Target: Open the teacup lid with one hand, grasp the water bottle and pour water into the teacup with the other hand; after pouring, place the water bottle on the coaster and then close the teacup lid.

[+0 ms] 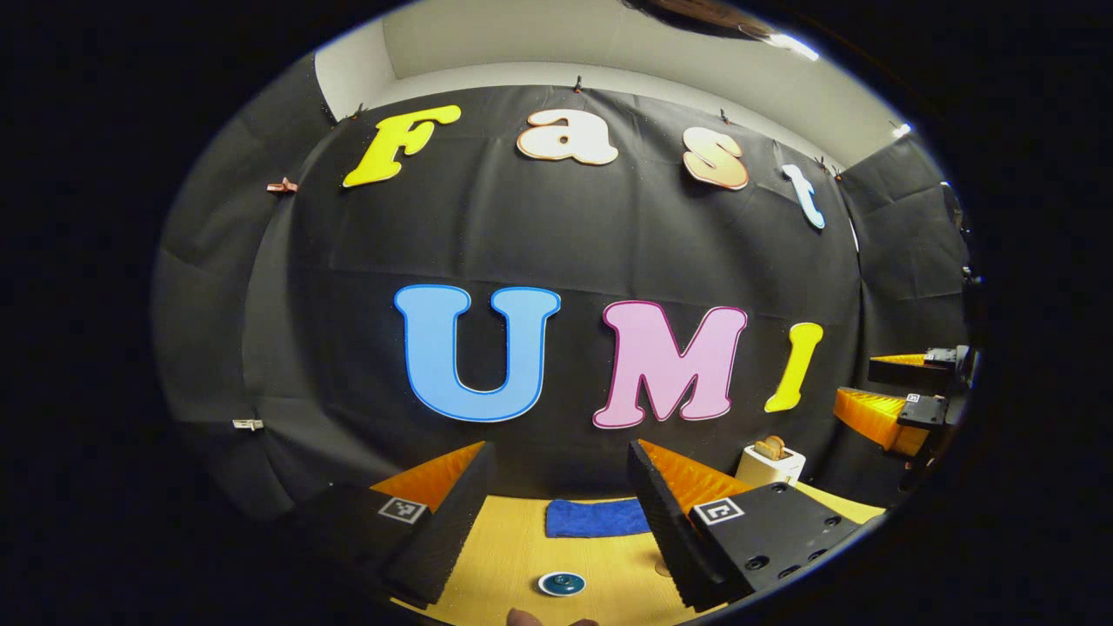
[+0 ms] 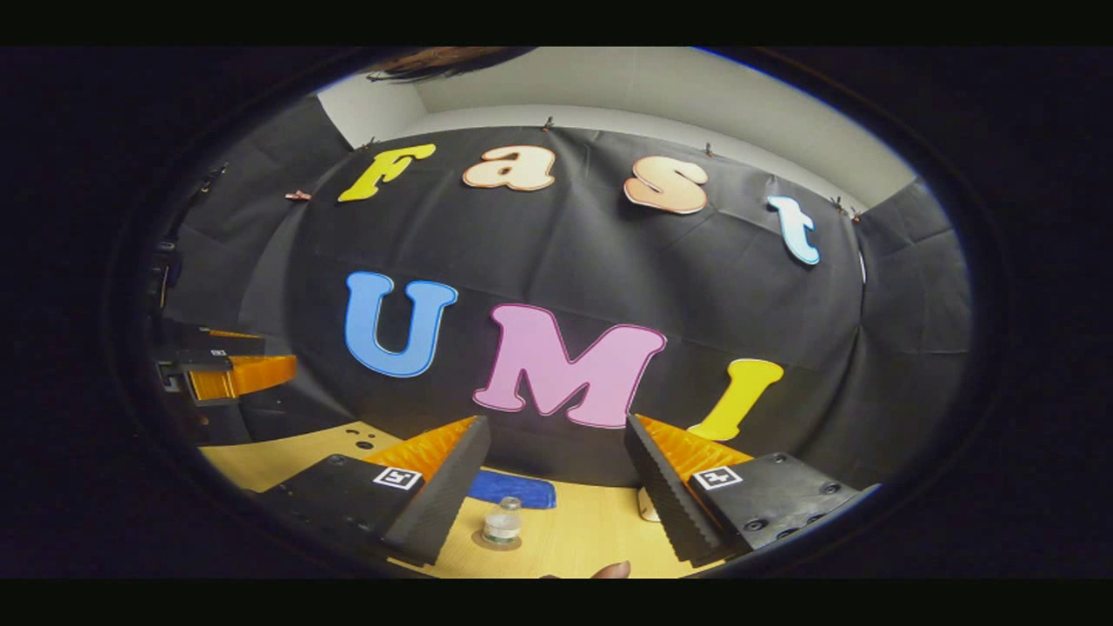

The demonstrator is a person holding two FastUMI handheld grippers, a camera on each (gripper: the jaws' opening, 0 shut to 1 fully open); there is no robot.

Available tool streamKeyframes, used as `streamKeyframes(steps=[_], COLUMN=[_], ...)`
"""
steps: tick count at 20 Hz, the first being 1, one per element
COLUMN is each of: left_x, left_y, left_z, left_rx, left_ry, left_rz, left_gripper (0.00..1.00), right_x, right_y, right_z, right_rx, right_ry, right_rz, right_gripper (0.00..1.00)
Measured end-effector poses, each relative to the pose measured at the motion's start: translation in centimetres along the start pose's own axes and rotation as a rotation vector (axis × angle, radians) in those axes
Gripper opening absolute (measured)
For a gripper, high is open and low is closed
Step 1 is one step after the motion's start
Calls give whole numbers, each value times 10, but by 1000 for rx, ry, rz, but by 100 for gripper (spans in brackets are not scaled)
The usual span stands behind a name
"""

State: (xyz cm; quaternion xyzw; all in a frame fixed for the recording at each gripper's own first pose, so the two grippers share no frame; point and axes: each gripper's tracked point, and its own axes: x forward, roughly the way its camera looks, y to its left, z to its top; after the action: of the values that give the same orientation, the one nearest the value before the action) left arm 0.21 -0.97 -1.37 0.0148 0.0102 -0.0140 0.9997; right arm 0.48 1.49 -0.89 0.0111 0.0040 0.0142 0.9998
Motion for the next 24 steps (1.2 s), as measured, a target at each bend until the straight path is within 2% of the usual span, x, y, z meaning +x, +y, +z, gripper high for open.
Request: streamKeyframes(steps=[6,10,17,24], left_x=[8,23,58,86], left_y=[-7,-4,-6,-6], left_z=[-17,-51,-172,-314], left_rx=[-18,-19,45,47], left_ry=[23,48,100,195], left_rz=[-32,-27,-30,-15], left_gripper=[95,95,95,86], right_x=[4,13,53,67], right_y=[10,28,56,65], right_z=[-6,-24,-114,-205], right_rx=[8,14,17,-14], right_ry=[0,-8,40,65], right_rz=[10,59,105,96], right_gripper=[96,96,96,97])
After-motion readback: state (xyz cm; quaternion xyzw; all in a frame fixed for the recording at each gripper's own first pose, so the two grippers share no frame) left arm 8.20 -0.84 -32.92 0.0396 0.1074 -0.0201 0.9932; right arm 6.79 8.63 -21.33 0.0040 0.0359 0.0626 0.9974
